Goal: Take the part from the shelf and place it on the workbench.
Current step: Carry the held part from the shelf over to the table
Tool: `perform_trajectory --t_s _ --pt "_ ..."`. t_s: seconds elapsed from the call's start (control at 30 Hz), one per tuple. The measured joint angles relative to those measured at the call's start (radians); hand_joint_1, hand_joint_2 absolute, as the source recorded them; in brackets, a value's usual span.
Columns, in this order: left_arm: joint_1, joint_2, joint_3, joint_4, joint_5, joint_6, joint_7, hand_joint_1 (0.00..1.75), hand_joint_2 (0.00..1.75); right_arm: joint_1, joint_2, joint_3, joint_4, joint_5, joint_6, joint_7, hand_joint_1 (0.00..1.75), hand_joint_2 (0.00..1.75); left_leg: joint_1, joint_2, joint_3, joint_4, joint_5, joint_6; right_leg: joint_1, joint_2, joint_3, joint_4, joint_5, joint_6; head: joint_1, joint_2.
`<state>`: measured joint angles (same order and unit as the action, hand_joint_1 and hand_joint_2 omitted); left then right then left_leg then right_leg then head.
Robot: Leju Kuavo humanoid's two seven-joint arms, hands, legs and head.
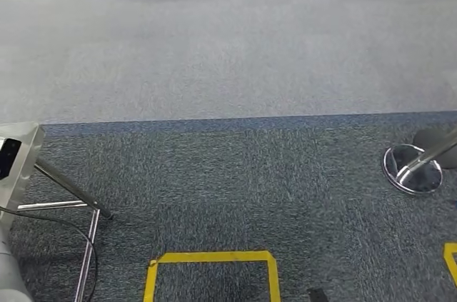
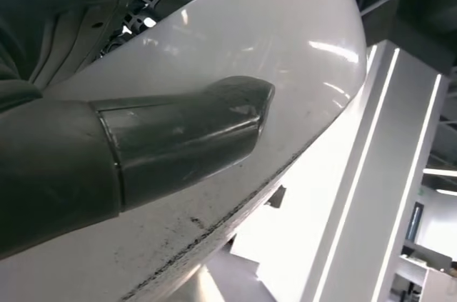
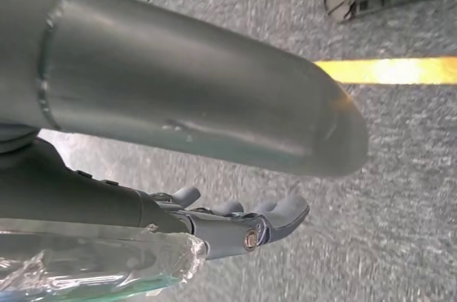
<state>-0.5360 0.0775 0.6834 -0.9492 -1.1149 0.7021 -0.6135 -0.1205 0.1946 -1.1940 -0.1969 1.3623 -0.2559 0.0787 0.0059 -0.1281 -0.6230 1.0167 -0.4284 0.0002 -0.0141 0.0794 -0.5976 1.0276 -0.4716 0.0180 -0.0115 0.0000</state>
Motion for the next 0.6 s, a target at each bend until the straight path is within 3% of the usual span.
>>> perform_trajectory --t_s 0.03,0.1,0.17,0.23,0.27,0.33,0.4,0.47,0.53,0.6 --pt "0.005 0.003 0.0 -0.001 0.001 0.0 0.002 1.75 1.75 -0.001 0.001 0.001 0.0 0.0 0.0 0.0 0.0 0.0 0.002 -0.002 -0.002 0.0 -0.001 -0.006 0.0 -0.01 0.002 -0.003 0.001 -0.004 0.0 0.0" --pt "0.009 0.01 -0.001 -0.004 0.005 0.0 0.004 1.75 1.75 -0.002 0.002 0.001 0.0 0.001 0.0 -0.001 0.0 0.0 0.001 0.035 -0.018 0.034 -0.025 -0.015 -0.001 -0.034 0.008 -0.01 0.003 -0.015 -0.004 0.0" --pt "0.009 0.011 -0.003 -0.006 0.009 0.0 0.004 1.75 1.75 0.0 0.003 0.002 0.0 0.002 0.0 -0.001 0.0 0.0 0.0 0.092 -0.071 0.142 -0.08 -0.023 0.0 -0.061 0.013 -0.012 0.0 -0.023 -0.008 0.0" --pt "0.018 0.009 -0.005 -0.006 0.013 0.0 0.005 1.75 1.75 0.002 0.003 0.002 0.0 0.002 0.0 -0.001 0.0 0.0 0.004 0.113 -0.129 0.255 -0.117 -0.029 0.002 -0.089 0.015 -0.012 -0.005 -0.027 -0.008 0.0" --pt "0.023 0.009 -0.005 -0.006 0.015 0.0 0.005 1.75 1.75 0.002 0.003 0.002 0.0 0.002 0.0 -0.001 0.0 0.0 0.005 0.117 -0.138 0.27 -0.111 -0.031 0.002 -0.102 0.017 -0.012 -0.008 -0.027 -0.009 0.0" --pt "0.027 0.01 -0.005 -0.007 0.017 0.0 0.006 1.75 1.75 0.001 0.003 0.002 0.0 0.003 0.001 -0.001 0.0 0.0 0.005 0.132 -0.094 0.187 -0.05 -0.029 0.003 -0.128 0.026 -0.012 -0.015 -0.025 -0.009 0.0" --pt "0.024 0.013 -0.006 -0.011 0.018 0.0 0.006 1.75 1.75 0.0 0.004 0.002 0.0 0.004 0.001 -0.001 0.0 0.0 -0.006 0.178 -0.025 0.058 -0.002 -0.019 0.008 -0.152 0.036 -0.011 -0.024 -0.018 -0.009 0.0" --pt "0.021 0.015 -0.008 -0.013 0.024 0.0 0.011 1.75 1.75 -0.001 0.004 0.002 0.0 0.005 0.003 -0.002 0.0 0.0 -0.016 0.205 0.002 0.003 0.0 -0.007 0.014 -0.175 0.042 -0.012 -0.031 -0.008 -0.008 0.0" --pt "0.024 0.022 -0.01 -0.013 0.032 0.0 0.019 1.75 1.75 -0.003 0.005 0.002 0.0 0.006 0.005 -0.003 0.0 0.0 -0.016 0.186 0.003 -0.003 -0.001 0.005 0.016 -0.193 0.046 -0.013 -0.038 0.001 -0.006 0.0" --pt "0.024 0.029 -0.012 -0.013 0.035 0.0 0.025 1.75 1.75 -0.005 0.005 0.003 0.0 0.007 0.007 -0.004 0.0 0.0 -0.009 0.162 0.006 -0.008 0.002 0.016 0.012 -0.158 0.035 0.017 -0.06 0.011 -0.004 0.0"
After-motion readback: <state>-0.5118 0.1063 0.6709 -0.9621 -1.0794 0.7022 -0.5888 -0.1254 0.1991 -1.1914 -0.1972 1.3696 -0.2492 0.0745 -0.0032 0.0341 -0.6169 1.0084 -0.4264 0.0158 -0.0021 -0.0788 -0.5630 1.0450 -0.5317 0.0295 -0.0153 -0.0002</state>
